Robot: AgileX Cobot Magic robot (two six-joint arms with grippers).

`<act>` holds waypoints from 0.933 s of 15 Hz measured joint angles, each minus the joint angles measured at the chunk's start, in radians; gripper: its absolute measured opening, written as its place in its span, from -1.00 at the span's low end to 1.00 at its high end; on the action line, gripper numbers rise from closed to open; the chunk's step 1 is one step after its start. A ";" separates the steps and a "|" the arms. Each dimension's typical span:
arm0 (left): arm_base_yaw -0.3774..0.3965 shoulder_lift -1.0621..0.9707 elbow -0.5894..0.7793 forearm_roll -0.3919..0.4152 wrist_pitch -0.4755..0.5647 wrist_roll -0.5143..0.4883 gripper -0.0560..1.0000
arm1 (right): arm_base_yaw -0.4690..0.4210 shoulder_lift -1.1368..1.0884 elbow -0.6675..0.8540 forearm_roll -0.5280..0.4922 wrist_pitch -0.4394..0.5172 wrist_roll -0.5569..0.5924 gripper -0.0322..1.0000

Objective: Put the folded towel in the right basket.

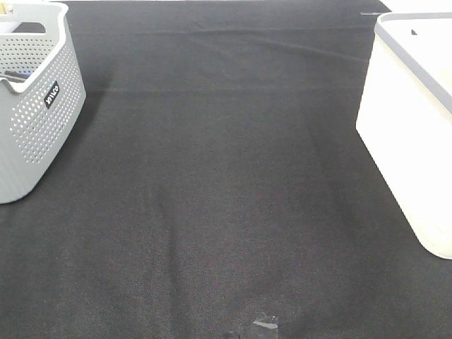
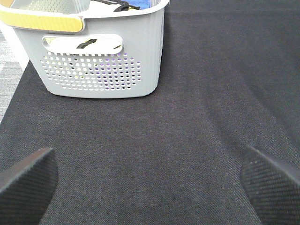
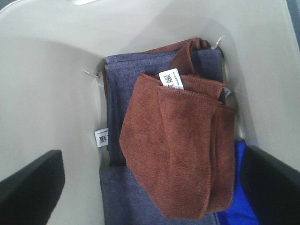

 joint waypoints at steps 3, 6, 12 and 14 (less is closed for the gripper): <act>0.000 0.000 0.000 0.000 0.000 0.000 0.98 | 0.016 -0.014 0.000 -0.041 0.037 0.060 0.94; 0.000 0.000 0.000 0.000 0.000 0.000 0.98 | 0.117 -0.071 0.000 -0.131 0.064 0.110 0.94; 0.000 0.000 0.000 0.000 0.000 0.000 0.98 | 0.196 -0.283 0.117 -0.201 0.073 0.167 0.94; 0.000 0.000 0.000 0.000 0.000 0.000 0.98 | 0.196 -0.426 0.263 -0.212 0.043 0.168 0.94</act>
